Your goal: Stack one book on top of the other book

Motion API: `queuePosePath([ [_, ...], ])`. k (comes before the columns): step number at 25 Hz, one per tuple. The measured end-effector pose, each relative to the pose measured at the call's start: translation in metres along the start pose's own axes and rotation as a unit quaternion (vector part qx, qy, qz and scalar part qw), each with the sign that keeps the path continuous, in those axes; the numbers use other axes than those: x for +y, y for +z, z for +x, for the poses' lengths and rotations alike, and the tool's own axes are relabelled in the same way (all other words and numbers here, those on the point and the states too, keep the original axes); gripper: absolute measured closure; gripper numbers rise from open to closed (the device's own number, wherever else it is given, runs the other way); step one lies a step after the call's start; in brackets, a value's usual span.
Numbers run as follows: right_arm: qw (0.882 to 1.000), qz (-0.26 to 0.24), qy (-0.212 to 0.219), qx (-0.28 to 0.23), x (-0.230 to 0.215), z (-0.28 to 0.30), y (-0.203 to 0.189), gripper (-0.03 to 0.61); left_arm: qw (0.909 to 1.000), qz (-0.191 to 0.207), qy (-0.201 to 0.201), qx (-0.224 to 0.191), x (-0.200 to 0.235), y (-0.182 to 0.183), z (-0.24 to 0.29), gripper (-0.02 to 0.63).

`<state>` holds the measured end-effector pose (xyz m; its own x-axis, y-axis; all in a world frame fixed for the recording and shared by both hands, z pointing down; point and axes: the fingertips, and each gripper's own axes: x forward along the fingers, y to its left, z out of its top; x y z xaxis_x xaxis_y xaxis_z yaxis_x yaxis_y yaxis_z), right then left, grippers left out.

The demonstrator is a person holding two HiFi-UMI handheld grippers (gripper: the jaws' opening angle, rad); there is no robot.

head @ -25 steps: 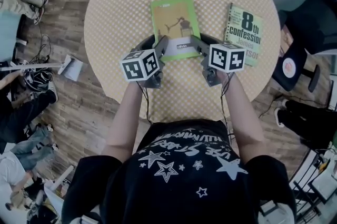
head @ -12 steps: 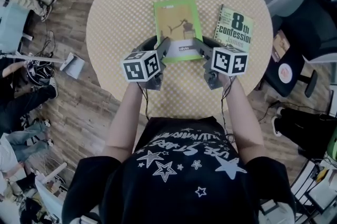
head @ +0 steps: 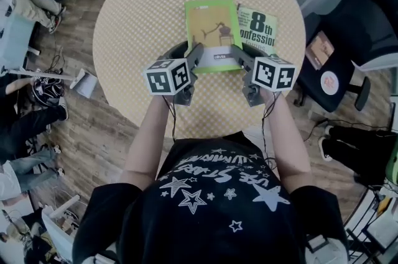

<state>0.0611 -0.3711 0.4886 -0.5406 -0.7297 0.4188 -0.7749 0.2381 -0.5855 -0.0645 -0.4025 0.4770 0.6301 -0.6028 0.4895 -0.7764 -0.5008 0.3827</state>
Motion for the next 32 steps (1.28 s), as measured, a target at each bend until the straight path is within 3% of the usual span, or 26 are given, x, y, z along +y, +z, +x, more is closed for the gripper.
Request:
queuePosePath([
  [10, 0.999, 0.036, -0.016, -0.031, -0.084, -0.068, 0.009, 0.433, 0.9984, 0.040, -0.032, 0.023, -0.086, -0.016, 0.070, 0.420],
  [15, 0.998, 0.044, -0.032, -0.030, -0.096, -0.083, 0.005, 0.433, 0.9969, 0.049, -0.051, 0.034, -0.102, -0.020, 0.082, 0.420],
  [22, 0.997, 0.059, -0.044, -0.022, -0.122, -0.085, 0.002, 0.433, 0.9949, 0.053, -0.064, 0.057, -0.108, -0.028, 0.115, 0.420],
  [32, 0.997, 0.071, -0.025, 0.002, -0.134, -0.065, -0.011, 0.433, 0.9922, 0.057, -0.063, 0.091, -0.089, -0.037, 0.135, 0.420],
])
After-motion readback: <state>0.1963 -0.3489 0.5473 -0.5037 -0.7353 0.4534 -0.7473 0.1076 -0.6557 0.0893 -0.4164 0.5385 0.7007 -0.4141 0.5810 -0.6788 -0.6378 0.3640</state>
